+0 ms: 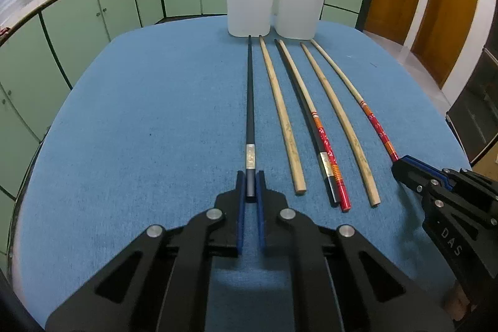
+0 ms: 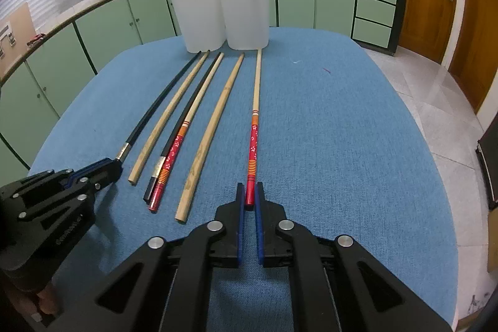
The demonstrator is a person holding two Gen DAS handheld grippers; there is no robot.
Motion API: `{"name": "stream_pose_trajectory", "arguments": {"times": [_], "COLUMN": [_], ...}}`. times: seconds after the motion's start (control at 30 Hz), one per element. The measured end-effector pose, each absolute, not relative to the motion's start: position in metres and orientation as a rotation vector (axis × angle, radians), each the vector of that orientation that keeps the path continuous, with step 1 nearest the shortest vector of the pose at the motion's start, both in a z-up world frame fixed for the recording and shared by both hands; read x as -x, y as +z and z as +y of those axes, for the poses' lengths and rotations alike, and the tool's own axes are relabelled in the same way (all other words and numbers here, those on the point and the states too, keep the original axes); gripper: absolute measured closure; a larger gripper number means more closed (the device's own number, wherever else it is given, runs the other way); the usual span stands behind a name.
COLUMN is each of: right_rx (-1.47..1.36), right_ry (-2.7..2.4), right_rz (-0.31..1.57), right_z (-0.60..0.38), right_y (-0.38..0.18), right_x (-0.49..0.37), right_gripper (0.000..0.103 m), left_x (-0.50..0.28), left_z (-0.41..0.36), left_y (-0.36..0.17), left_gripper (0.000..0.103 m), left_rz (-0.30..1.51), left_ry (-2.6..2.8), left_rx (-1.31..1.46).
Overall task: Organize utensils
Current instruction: 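Grasp the red-patterned chopstick with the right tool while the left tool grasps the black chopstick, then lift both chopsticks and carry them over the white holder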
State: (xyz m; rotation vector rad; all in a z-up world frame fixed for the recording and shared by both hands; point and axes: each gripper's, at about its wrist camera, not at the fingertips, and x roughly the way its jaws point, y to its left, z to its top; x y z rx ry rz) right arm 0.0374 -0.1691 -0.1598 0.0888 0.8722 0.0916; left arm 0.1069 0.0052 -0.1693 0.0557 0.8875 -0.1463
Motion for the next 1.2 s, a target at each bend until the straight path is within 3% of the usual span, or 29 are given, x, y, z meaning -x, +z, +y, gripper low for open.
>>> {"name": "stream_pose_trajectory", "arguments": {"times": [0.27, 0.83, 1.2], "right_rx": [-0.082, -0.082, -0.082], "right_ry": [0.09, 0.135, 0.2], "right_rz": [0.832, 0.562, 0.488], "right_z": [-0.18, -0.204, -0.212], "right_y": [-0.14, -0.024, 0.025], "right_x": [-0.029, -0.009, -0.029], "right_gripper": [0.097, 0.098, 0.098], "left_x": [-0.098, -0.073, -0.096], "left_z": [0.01, 0.021, 0.023], "left_y": [-0.154, -0.029, 0.018], "left_gripper": [0.097, 0.097, 0.097], "left_rz": [0.865, 0.554, 0.475], "left_ry": [-0.154, -0.179, -0.241], "left_rx": [-0.051, -0.046, 0.027]}}
